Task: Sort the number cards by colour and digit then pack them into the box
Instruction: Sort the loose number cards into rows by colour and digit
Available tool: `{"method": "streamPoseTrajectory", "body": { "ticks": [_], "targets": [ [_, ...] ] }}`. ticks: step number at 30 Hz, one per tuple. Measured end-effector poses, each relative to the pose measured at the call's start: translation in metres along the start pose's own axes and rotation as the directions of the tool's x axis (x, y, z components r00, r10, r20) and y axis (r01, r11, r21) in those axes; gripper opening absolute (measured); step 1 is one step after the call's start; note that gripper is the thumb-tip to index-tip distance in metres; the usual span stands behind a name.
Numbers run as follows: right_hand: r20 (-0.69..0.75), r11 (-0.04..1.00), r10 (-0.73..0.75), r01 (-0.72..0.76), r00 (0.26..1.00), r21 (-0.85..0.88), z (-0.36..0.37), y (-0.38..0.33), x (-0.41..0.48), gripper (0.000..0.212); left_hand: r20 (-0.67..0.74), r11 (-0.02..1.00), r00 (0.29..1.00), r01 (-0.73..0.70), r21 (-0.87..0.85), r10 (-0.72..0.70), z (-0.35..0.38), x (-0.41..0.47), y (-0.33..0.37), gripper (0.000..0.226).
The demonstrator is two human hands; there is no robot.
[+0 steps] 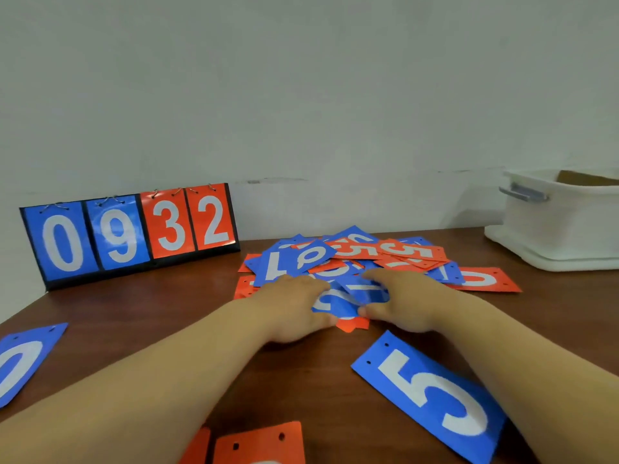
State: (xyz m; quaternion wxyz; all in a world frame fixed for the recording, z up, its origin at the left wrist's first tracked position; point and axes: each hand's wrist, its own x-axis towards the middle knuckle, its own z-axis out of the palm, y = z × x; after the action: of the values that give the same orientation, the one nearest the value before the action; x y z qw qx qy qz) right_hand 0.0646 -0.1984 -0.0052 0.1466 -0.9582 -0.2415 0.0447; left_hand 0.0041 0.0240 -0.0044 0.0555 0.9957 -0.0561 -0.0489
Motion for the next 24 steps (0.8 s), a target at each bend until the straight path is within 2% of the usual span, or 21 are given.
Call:
{"method": "streamPoseTrajectory", "body": {
  "ticks": [2,5,8,9,11,12,13,15,16,18,21,24],
  "targets": [
    [-0.033,0.999,-0.024,0.022,0.999,-0.038,0.004,0.007,0.008,0.071,-0.006,1.0,1.0,-0.008,0.002,0.008,0.002,0.009,0.002,0.057],
    [-0.156,0.988,-0.139,0.125,0.978,-0.095,0.008,0.01,0.009,0.044,-0.087,1.0,0.996,-0.024,-0.002,0.024,0.006,0.014,-0.002,0.036],
    [-0.302,0.956,-0.277,0.229,0.912,-0.185,0.008,0.007,0.005,0.031,-0.121,0.997,0.993,-0.014,-0.07,0.005,0.006,0.009,-0.005,0.063],
    [-0.375,0.949,-0.3,0.234,0.877,-0.211,0.006,0.004,0.004,0.03,-0.15,0.99,0.989,-0.009,-0.138,-0.012,0.003,0.005,-0.003,0.067],
    [-0.505,0.947,-0.322,0.271,0.801,-0.175,-0.001,-0.006,-0.003,0.028,-0.207,0.929,0.975,-0.002,-0.371,-0.081,-0.004,-0.007,0.003,0.061],
    [-0.546,0.939,-0.331,0.324,0.769,-0.112,-0.004,-0.01,-0.008,0.029,-0.228,0.849,0.965,-0.01,-0.528,-0.13,-0.009,-0.012,0.007,0.053],
    [-0.563,0.922,-0.336,0.385,0.755,-0.034,-0.006,-0.015,-0.014,0.03,-0.23,0.727,0.954,-0.02,-0.686,-0.191,-0.013,-0.018,0.01,0.043],
    [-0.55,0.874,-0.354,0.477,0.756,0.093,-0.005,-0.023,-0.025,0.03,-0.144,0.402,0.94,-0.008,-0.915,-0.309,-0.02,-0.031,0.013,0.03],
    [-0.551,0.85,-0.365,0.51,0.751,0.131,-0.004,-0.026,-0.028,0.029,-0.092,0.264,0.937,0.0,-0.965,-0.337,-0.022,-0.038,0.013,0.026],
    [-0.563,0.812,-0.363,0.548,0.742,0.199,-0.002,-0.033,-0.031,0.022,-0.003,0.081,0.934,0.027,-0.996,-0.357,-0.021,-0.05,0.011,0.02],
    [-0.529,0.775,-0.364,0.564,0.767,0.286,0.0,-0.047,-0.033,0.024,0.096,-0.075,0.93,0.074,-0.994,-0.354,-0.014,-0.061,0.003,0.021],
    [-0.469,0.796,-0.378,0.539,0.798,0.276,0.004,-0.052,-0.032,0.04,0.127,-0.082,0.931,0.105,-0.991,-0.342,-0.007,-0.067,-0.007,0.026]
  ]
}}
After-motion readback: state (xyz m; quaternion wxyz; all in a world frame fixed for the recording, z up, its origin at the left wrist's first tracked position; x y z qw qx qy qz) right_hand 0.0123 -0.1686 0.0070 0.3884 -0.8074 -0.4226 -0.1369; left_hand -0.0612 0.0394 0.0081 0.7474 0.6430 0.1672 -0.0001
